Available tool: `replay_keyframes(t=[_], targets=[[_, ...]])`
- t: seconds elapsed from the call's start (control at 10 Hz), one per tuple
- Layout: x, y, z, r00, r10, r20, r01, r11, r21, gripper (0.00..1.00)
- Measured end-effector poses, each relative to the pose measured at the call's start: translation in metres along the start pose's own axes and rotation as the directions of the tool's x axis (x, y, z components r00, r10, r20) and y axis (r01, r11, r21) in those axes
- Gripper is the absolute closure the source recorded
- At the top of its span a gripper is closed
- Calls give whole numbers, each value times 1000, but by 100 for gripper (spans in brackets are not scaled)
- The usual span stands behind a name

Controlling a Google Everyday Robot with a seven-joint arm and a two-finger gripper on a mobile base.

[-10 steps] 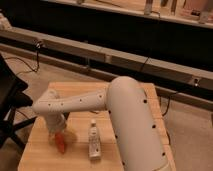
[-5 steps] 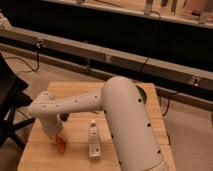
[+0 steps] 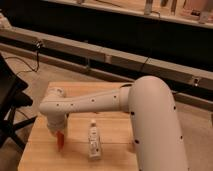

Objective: Place the pepper in the ceramic cup

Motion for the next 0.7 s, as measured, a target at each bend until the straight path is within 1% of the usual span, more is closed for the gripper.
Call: replay_keyframes(t=[0.3,0.7], targets=[[8,6,-10,999,22,-38,-21,1000,9,100],[13,22,-33,993,64,-95,-65,998,-3,100]])
